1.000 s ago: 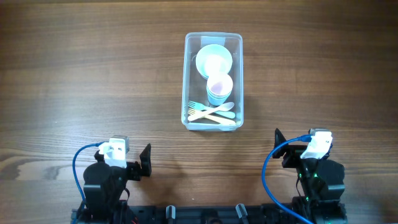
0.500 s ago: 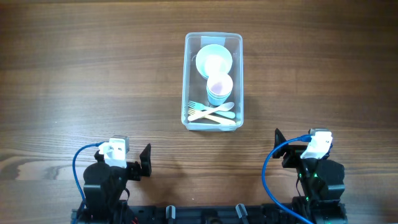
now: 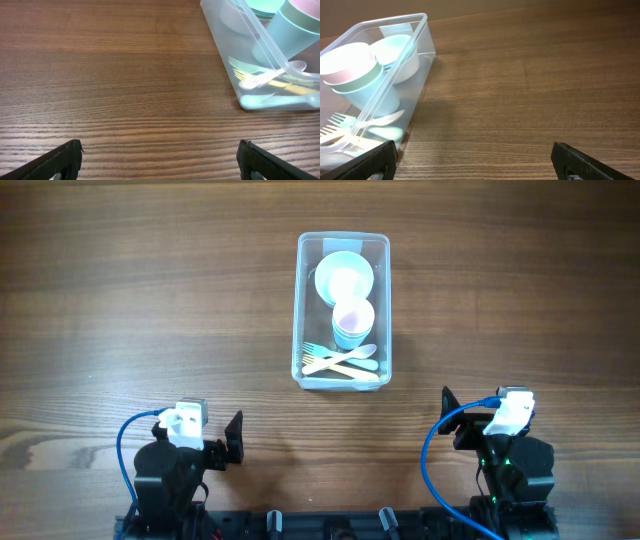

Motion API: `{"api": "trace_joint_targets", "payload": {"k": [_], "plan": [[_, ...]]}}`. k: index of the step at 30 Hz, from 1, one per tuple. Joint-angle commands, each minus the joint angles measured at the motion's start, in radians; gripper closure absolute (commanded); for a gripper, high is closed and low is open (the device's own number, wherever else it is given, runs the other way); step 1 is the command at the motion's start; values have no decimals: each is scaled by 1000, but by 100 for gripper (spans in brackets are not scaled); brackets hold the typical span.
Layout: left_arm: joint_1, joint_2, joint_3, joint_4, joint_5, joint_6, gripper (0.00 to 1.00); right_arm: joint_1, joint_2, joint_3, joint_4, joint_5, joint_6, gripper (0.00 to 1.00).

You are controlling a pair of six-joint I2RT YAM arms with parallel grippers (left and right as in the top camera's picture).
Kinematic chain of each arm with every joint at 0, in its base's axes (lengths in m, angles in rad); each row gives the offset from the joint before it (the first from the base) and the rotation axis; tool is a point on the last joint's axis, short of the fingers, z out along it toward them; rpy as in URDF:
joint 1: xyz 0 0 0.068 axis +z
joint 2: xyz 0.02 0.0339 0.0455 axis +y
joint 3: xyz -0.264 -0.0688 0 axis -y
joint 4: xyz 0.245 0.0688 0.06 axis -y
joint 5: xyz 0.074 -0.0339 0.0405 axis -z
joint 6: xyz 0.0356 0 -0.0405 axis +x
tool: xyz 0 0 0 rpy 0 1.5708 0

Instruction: Pack container

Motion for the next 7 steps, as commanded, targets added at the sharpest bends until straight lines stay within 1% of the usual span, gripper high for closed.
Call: {"api": "trace_joint_targets", "payload": {"k": [1,7], "plan": [[7,-12,-12,0,19,19,0,0,-8,-4,0,13,-11,0],[7,-12,-12,0,19,19,0,0,-8,-4,0,13,-11,0]]}}
